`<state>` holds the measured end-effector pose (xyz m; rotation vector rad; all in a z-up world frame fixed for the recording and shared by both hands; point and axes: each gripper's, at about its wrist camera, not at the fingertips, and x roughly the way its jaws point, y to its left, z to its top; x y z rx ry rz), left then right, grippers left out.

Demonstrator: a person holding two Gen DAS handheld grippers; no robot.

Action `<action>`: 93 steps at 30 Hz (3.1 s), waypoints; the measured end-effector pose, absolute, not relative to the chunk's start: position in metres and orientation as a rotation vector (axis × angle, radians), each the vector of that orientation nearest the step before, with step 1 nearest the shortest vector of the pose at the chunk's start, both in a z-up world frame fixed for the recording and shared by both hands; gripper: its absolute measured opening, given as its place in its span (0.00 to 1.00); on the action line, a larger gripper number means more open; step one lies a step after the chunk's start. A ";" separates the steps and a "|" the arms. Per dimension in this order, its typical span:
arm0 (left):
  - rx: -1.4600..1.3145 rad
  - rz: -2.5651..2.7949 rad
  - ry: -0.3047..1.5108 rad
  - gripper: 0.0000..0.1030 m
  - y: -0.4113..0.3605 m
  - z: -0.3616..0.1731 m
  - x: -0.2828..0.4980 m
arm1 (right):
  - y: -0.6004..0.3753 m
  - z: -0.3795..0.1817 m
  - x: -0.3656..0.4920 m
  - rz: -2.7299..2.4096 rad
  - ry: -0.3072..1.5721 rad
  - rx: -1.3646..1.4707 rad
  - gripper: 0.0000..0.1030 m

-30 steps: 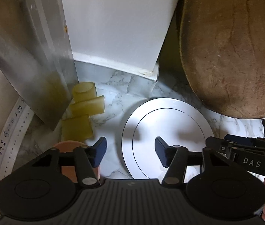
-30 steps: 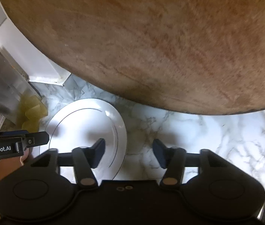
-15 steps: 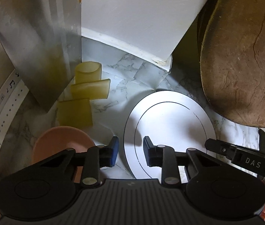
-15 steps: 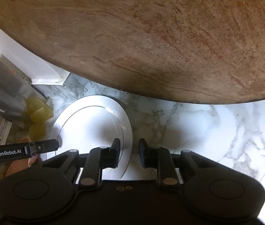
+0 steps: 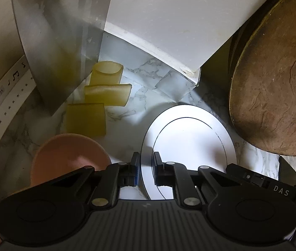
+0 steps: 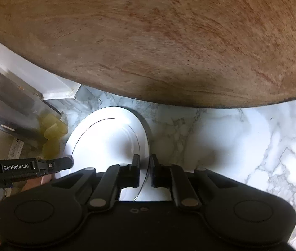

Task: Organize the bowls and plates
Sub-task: 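Close both grippers on the rim of the small white plate, then carry the small white plate back and lower it onto the large white plate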

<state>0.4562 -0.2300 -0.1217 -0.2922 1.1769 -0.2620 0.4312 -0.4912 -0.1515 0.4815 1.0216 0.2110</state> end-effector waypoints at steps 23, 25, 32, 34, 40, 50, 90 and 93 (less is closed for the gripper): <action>-0.350 -0.343 1.134 0.09 -0.218 -0.108 0.423 | -0.507 -0.143 0.396 0.213 0.974 0.574 0.08; -0.353 -0.348 1.131 0.09 -0.218 -0.105 0.418 | -0.508 -0.139 0.391 0.212 0.970 0.580 0.08; -0.379 -0.364 1.122 0.09 -0.202 -0.092 0.395 | -0.501 -0.124 0.371 0.218 0.957 0.581 0.08; -0.388 -0.368 1.120 0.09 -0.195 -0.088 0.388 | -0.496 -0.120 0.366 0.223 0.955 0.577 0.08; -0.399 -0.355 1.105 0.09 -0.174 -0.079 0.365 | -0.478 -0.110 0.349 0.253 0.955 0.563 0.08; -0.418 -0.322 1.085 0.09 -0.124 -0.068 0.313 | -0.435 -0.089 0.319 0.302 0.967 0.533 0.08; -0.544 -0.084 1.043 0.09 0.070 -0.061 0.094 | -0.241 -0.068 0.175 0.549 1.041 0.352 0.07; -0.567 -0.064 1.050 0.09 0.085 -0.069 0.077 | -0.227 -0.075 0.167 0.572 1.062 0.338 0.07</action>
